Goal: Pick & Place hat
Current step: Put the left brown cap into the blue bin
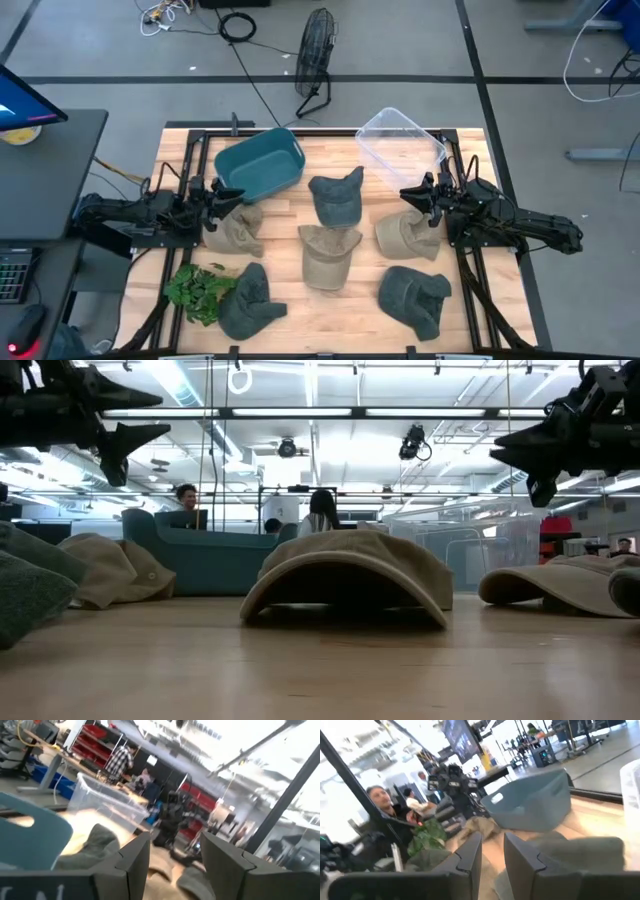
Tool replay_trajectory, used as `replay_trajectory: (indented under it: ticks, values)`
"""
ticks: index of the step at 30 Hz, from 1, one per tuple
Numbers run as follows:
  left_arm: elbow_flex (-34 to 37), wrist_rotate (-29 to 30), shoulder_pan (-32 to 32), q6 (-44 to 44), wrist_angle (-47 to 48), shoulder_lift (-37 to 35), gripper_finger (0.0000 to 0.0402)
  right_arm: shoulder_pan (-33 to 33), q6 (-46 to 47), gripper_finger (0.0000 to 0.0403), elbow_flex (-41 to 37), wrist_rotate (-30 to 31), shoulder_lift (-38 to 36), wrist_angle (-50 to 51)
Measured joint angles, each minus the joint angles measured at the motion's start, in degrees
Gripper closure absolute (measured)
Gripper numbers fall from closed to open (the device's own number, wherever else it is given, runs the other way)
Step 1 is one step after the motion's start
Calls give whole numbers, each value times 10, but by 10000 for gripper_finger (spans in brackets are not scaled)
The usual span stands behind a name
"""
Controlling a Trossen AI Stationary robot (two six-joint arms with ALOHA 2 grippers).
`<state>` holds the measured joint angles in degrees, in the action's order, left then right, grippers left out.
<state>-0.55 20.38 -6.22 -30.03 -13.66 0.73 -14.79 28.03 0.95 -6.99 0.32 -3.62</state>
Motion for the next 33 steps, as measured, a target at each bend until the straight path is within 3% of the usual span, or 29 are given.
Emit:
replay_trajectory:
  ticks: [5, 10, 18, 26, 29, 33]
  values:
    - [-39, 0, 0, 25, 0, 18, 228, 0, 13, 319, 0, -2, 0, -79]
    - [-120, 0, 0, 70, 19, 95, 240, 0, 20, 319, 35, 1, 23, -93]
    - [-323, 2, 0, 56, 242, 263, 264, 0, -34, 296, 155, -4, 150, -61]
    - [-531, 9, 0, -163, 556, 398, 301, 0, -95, 255, 285, -10, 311, -27]
    - [-567, 2, 0, -218, 660, 440, 300, 0, -125, 243, 316, -16, 358, -27]
    - [-573, -35, 0, -270, 726, 481, 280, 0, -137, 235, 336, -16, 403, -27]
